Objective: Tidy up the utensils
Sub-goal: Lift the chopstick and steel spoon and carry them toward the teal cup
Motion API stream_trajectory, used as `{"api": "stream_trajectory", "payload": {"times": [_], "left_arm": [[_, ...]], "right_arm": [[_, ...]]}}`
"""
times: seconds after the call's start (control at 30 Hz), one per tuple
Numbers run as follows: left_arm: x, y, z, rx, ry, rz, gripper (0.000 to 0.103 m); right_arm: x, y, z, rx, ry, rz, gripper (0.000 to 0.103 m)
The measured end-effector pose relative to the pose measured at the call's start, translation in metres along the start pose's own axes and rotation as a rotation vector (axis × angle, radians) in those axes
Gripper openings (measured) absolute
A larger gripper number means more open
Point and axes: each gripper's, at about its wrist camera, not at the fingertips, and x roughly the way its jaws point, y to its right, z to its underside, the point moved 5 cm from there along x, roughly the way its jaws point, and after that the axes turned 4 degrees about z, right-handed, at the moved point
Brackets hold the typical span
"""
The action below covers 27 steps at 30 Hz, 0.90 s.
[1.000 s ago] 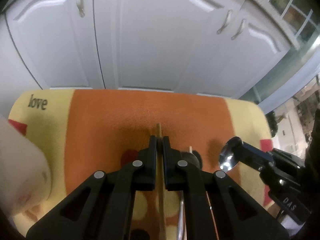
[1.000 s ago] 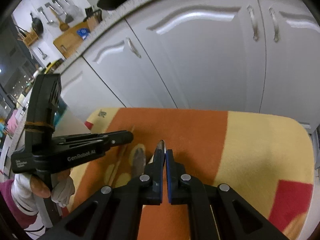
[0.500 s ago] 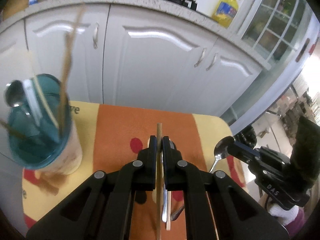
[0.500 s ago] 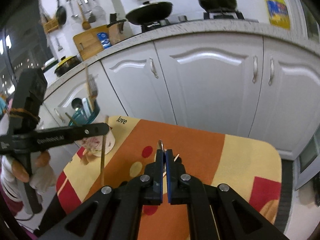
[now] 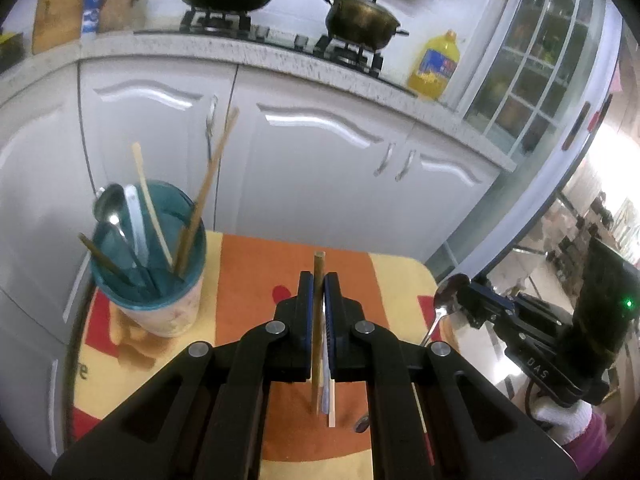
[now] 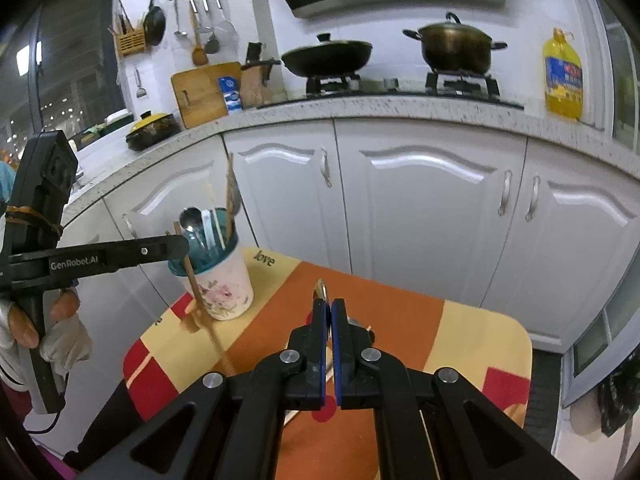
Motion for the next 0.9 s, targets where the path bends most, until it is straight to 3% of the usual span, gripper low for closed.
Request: {"api": "stream_trajectory", "payload": {"times": [0.43, 0.7, 0.9], "left_arm": [[-0.05, -0.022, -0.023, -0.016, 0.077, -0.021, 0.004], [-0.095, -0.039, -0.055, -0.007, 0.127, -0.042, 0.004], [-0.131, -0.062, -0.084, 0.008, 0.192, -0.119, 0.004]], "right_arm": [[-0.013, -0.042, -0.039, -0.067, 0.061, -0.039, 0.002], [-0.014, -0.073, -0.072, -0.112, 0.105, -0.078, 0.002], [-0.007, -0.094, -0.103, -0.115, 0.151, -0.091, 0.002]]}}
